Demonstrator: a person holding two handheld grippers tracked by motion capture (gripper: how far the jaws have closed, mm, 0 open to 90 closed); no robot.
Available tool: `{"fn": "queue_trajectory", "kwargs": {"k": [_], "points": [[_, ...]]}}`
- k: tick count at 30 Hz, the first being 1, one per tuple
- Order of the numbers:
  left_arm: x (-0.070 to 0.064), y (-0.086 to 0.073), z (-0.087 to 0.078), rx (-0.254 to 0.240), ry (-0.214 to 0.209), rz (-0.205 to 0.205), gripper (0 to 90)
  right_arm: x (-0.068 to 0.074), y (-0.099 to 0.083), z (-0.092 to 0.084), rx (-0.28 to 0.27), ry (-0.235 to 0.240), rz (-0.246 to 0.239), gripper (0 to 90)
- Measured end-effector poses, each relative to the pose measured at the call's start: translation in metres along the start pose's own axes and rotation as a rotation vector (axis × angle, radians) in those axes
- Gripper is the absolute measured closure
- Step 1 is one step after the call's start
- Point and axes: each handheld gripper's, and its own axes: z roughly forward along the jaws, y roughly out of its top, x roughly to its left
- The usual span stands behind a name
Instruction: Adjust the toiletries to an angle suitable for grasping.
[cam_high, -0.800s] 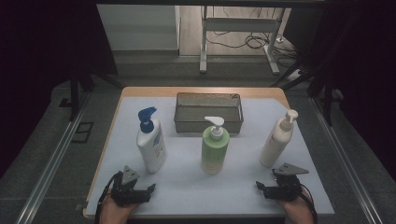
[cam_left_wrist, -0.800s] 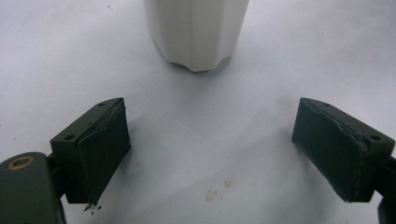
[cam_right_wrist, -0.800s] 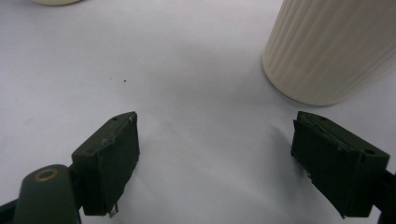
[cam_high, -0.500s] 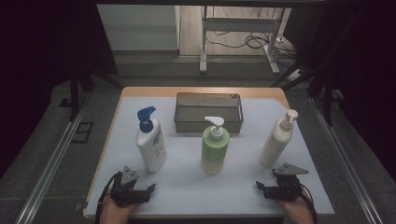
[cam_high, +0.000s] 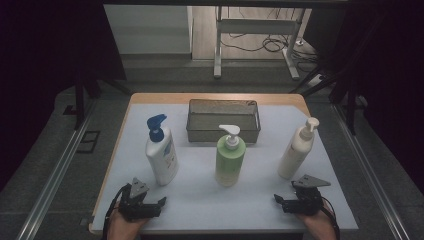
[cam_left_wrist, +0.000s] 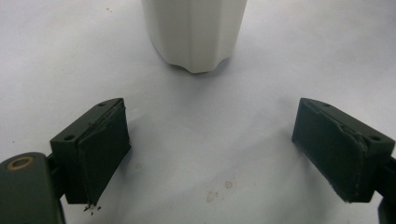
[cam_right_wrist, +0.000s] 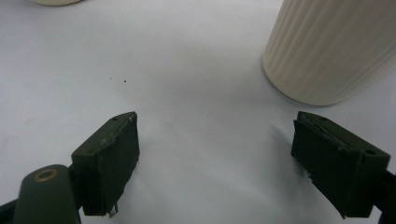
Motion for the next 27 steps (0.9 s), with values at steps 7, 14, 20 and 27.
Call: {"fn": "queue_trajectory", "kwargs": {"k": [7,14,20,27], "points": [[0.0,0.0,0.0,0.0,0.0,-0.001,10.7,0.0,0.001,0.0,0.004,0.002,0.0,14.7],[0.0,0.0,0.0,0.0,0.0,-0.001,10.7,-0.001,0.002,-0.001,0.012,0.01,0.012,14.6],[0.0,0.0,0.0,0.0,0.0,-0.001,10.7,0.0,0.006,-0.005,0.006,0.029,0.019,18.4],[0.0,0.0,0.0,0.0,0.001,0.0,10.7,0.002,0.012,-0.008,-0.018,0.047,0.035,26.3]]}}
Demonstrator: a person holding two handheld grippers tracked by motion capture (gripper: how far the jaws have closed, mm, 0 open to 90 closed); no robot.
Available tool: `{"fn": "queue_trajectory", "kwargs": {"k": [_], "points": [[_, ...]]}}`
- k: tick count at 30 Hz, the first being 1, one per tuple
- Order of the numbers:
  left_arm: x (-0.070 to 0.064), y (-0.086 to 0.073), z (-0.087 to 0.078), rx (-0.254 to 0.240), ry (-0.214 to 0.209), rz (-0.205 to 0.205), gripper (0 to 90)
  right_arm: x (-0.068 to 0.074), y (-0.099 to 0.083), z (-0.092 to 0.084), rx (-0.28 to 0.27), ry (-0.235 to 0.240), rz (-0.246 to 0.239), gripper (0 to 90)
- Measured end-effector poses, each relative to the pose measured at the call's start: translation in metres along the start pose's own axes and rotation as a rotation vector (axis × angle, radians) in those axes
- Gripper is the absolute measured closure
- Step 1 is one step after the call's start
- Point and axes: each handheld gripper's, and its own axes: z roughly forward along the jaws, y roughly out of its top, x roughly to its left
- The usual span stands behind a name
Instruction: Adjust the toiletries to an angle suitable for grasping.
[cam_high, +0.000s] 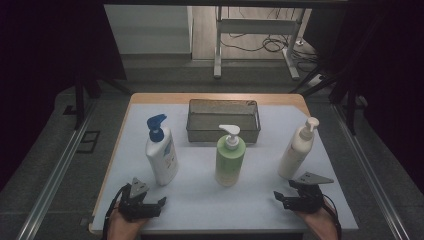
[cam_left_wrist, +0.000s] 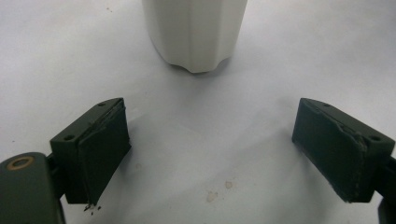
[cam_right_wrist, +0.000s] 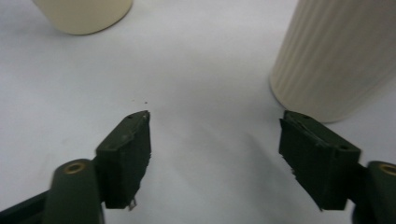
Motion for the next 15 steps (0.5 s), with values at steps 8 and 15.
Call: {"fn": "queue_trajectory", "kwargs": {"k": [8,15], "points": [[0.0,0.0,0.0,0.0,-0.001,-0.001,10.7,0.0,0.007,-0.002,-0.002,0.008,0.004,33.0],[0.0,0.0,0.0,0.0,0.001,0.0,10.7,0.0,0.015,-0.005,-0.027,-0.024,-0.004,47.7]]}}
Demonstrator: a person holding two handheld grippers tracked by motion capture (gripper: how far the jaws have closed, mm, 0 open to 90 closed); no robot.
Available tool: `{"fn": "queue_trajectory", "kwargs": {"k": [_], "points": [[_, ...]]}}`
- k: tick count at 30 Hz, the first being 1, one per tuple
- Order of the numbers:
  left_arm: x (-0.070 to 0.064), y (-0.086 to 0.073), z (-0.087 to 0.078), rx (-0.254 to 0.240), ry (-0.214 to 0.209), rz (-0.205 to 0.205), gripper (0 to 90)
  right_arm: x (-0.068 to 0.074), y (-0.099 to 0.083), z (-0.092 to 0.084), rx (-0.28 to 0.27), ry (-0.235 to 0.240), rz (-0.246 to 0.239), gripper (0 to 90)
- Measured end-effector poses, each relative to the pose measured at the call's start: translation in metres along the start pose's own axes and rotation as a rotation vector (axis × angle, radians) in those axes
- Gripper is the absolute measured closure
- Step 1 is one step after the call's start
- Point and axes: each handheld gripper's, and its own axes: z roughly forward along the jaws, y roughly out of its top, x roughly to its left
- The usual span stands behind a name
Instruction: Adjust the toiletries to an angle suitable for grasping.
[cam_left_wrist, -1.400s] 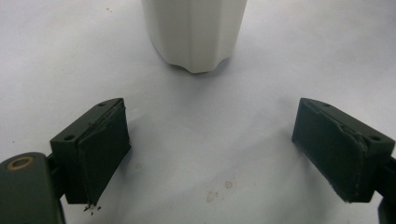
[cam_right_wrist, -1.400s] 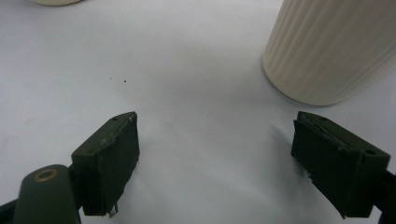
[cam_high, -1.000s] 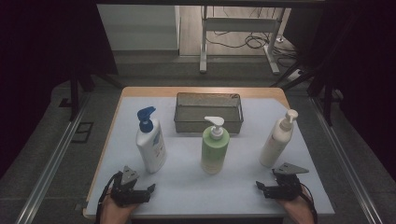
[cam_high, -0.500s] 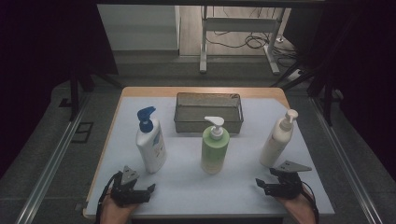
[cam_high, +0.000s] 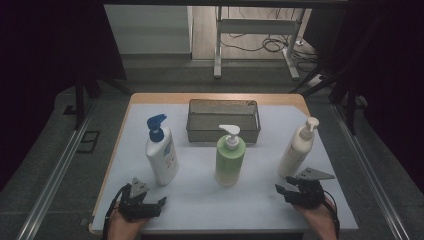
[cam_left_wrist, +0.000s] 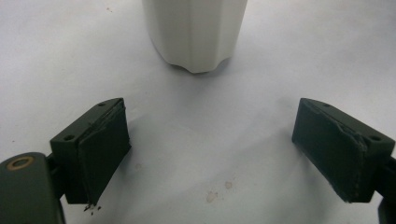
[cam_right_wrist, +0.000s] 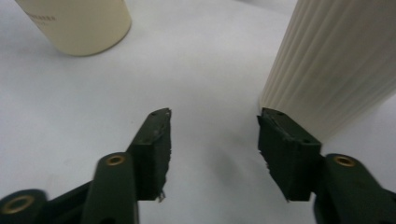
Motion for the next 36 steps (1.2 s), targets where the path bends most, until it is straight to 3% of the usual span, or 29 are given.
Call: {"fn": "queue_trajectory", "kwargs": {"k": [6,11,12,16,24,27,36], "points": [[0.0,0.0,0.0,-0.001,0.0,0.0,10.7,0.002,0.008,0.004,0.007,-0.014,-0.01,60.4],[0.0,0.0,0.0,-0.001,0.0,0.0,10.7,0.006,0.015,0.009,0.007,-0.03,-0.023,75.4],[0.0,0.0,0.0,-0.001,0.0,0.0,10.7,0.007,0.018,0.01,0.001,-0.051,-0.03,81.9],[0.0,0.0,0.0,-0.001,0.0,0.0,10.7,0.007,0.021,0.014,-0.003,-0.06,-0.028,88.2],[0.0,0.0,0.0,-0.001,0.0,0.0,10.7,0.0,0.025,0.026,-0.006,-0.099,0.012,89.5],[0.0,0.0,0.0,-0.001,0.0,0.0,10.7,-0.003,0.024,0.03,-0.01,-0.131,0.015,89.6],[0.0,0.0,0.0,-0.001,0.0,-0.002,10.7,-0.002,0.023,0.029,-0.013,-0.151,0.008,89.6]]}}
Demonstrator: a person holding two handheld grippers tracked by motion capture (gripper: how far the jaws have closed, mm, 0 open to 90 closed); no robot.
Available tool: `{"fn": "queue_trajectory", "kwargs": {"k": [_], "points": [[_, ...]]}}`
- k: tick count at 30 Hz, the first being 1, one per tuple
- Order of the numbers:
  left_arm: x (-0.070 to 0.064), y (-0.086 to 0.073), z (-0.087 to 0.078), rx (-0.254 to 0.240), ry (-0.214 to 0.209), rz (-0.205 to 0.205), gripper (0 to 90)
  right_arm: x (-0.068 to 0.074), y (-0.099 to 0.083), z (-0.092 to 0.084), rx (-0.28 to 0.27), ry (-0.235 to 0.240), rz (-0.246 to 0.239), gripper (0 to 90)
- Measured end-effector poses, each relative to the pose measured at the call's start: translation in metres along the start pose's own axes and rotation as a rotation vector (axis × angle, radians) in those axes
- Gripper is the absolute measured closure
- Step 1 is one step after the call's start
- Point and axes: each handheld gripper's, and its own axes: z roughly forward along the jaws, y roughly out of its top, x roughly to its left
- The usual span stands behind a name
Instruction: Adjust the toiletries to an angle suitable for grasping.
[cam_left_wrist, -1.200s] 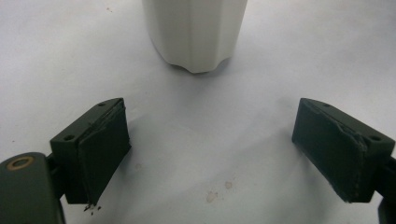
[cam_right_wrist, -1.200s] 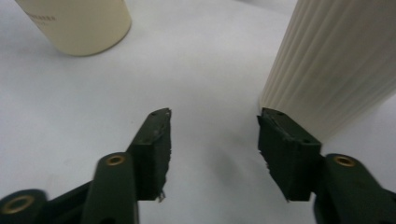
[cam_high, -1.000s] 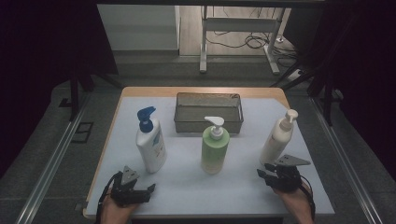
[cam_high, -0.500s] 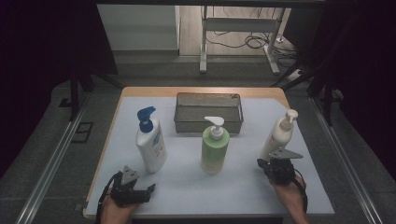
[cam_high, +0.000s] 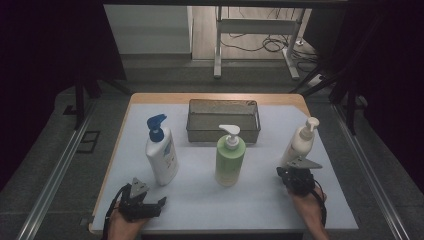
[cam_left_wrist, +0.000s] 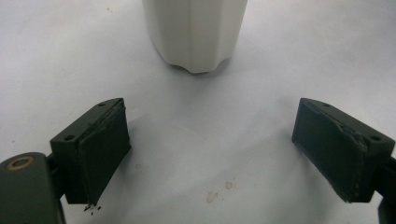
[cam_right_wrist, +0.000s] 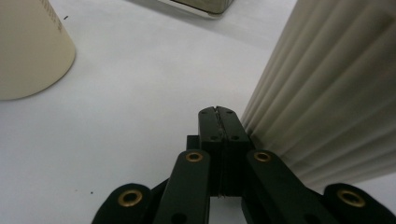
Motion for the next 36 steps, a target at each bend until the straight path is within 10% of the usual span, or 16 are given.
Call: {"fn": "queue_trajectory", "kwargs": {"k": [36], "points": [[0.0,0.0,0.0,0.001,0.0,0.002,10.7,-0.057,-0.026,-0.025,0.014,-0.052,0.088,87.4]]}}
